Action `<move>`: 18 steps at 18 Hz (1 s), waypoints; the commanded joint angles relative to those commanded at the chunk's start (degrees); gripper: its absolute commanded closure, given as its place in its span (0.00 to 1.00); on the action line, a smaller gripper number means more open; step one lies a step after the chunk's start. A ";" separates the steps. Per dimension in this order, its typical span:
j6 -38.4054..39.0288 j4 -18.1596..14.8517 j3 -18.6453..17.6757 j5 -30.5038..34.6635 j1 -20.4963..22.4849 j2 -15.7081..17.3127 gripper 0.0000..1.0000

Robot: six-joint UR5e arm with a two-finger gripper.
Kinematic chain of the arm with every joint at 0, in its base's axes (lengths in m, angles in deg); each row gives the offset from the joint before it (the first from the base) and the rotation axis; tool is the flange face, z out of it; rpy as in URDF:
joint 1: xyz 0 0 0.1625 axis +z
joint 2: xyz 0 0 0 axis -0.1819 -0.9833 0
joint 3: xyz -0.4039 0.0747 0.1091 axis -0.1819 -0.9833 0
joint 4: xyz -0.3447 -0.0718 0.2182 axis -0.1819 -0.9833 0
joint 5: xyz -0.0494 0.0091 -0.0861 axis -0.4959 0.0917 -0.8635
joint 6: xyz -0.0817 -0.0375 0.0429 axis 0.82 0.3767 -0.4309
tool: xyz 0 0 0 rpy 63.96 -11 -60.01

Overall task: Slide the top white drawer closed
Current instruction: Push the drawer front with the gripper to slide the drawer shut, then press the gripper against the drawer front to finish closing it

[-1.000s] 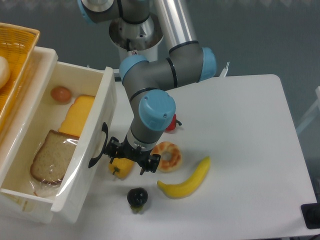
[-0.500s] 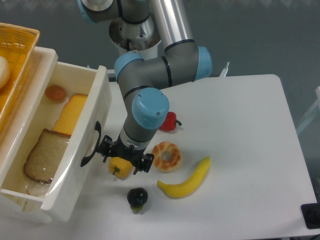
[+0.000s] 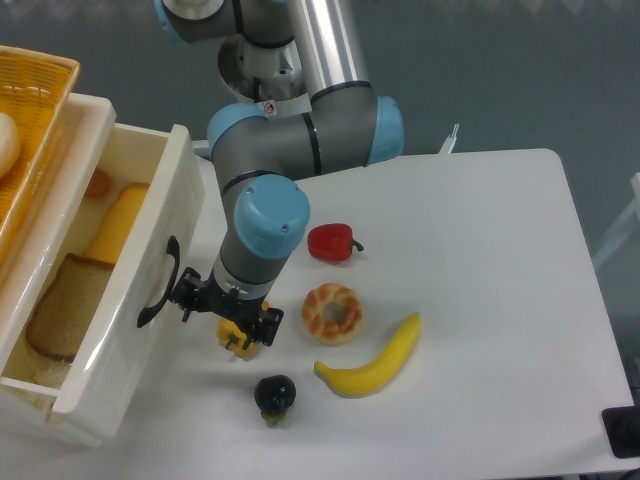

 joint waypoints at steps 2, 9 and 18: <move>-0.09 0.09 0.00 0.09 -0.97 0.00 0.00; -1.93 0.44 0.26 0.09 -2.02 0.09 0.00; -1.93 0.44 -0.26 0.18 -3.61 0.44 0.00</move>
